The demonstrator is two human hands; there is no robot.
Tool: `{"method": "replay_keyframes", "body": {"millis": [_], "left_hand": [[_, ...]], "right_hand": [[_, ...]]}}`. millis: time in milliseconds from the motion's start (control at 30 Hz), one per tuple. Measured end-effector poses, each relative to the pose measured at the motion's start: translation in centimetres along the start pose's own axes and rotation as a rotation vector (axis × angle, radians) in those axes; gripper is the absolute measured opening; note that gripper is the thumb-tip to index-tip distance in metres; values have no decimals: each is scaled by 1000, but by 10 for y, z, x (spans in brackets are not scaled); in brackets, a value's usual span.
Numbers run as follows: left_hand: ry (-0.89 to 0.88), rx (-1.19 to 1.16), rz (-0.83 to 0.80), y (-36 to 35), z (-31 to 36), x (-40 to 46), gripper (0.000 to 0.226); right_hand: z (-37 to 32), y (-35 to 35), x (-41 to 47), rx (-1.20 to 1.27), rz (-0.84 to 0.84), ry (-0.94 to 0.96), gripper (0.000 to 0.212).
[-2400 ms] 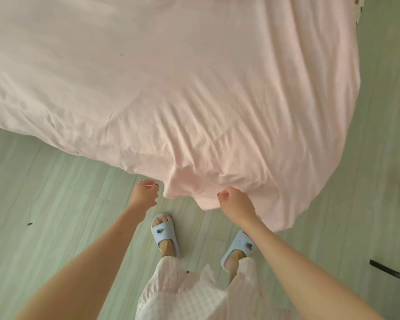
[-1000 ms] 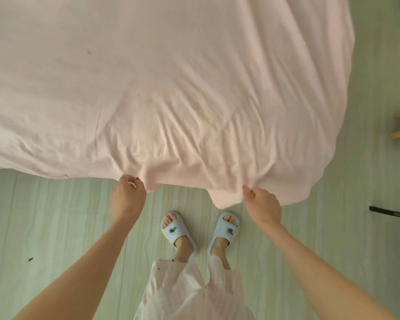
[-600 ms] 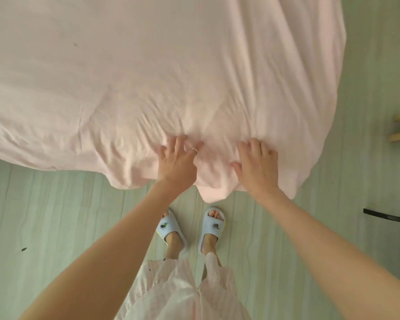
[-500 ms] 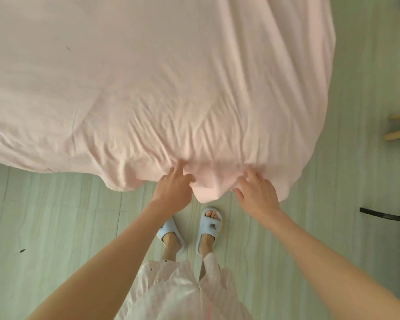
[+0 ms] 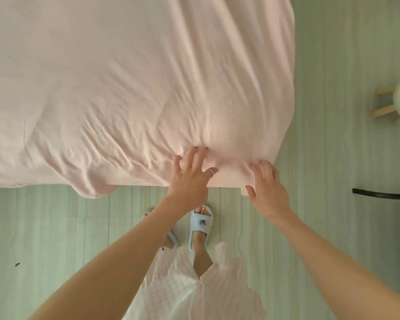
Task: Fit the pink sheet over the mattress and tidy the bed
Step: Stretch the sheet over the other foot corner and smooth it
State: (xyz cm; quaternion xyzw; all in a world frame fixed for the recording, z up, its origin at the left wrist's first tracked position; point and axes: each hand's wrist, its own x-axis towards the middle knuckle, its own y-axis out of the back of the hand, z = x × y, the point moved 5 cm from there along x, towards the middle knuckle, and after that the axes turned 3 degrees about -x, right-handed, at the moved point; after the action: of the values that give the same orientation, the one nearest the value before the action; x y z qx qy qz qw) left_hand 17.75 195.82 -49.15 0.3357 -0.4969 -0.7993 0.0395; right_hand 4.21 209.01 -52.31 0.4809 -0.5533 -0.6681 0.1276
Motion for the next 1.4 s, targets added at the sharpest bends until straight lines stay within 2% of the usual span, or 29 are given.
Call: {"method": "replay_keyframes", "body": {"millis": [67,133,233,300,367,400,467,533,567,633,733,867,967,1067,1133,1200,1300,1400], "left_hand": [[-69,-165,-70,-9,1,-13,43],[-100,-251,45,0,-1,-19,39],[-12,-159,327,15,-21,-17,50],[47,-77,334,14,-35,-16,64],[35,23,206,0,-50,-21,75],[6,74,100,-10,-53,-24,74],[-4,105,-70,-24,-63,-32,65],[-25,59,-128,-23,-69,-40,58],[-27,-9,-151,-22,-66,-38,54],[61,-236,-160,-15,-79,-49,49],[117,-338,12,3,-110,-69,47],[193,-328,248,33,-185,-106,52],[311,-280,308,58,-257,-131,58],[377,-216,362,79,-330,-143,62],[376,-150,364,90,-382,-141,65],[408,-99,294,94,-417,-139,70],[399,-113,161,89,-468,-153,73],[327,-205,18,69,-480,-177,54]], "right_hand": [[2,3,-2,24,16,-27,28],[-11,28,6,46,215,47,23],[-48,70,20,78,539,208,21],[-74,75,22,120,583,323,21],[-93,56,19,104,500,385,24],[-93,38,17,67,381,372,26],[-84,-4,10,-50,-38,245,34],[-72,-31,-2,-144,-419,133,40],[-64,-32,-5,-148,-512,97,39],[-84,-22,-9,-145,-573,108,39],[-135,9,2,-57,-493,175,35],[-235,56,15,93,-255,344,29],[-316,84,28,156,-112,420,31],[-387,100,54,111,24,439,35],[-433,106,78,85,104,383,39],[-458,105,95,90,122,293,42],[-497,81,95,50,24,144,44],[-530,50,67,-29,-48,144,41]]}}
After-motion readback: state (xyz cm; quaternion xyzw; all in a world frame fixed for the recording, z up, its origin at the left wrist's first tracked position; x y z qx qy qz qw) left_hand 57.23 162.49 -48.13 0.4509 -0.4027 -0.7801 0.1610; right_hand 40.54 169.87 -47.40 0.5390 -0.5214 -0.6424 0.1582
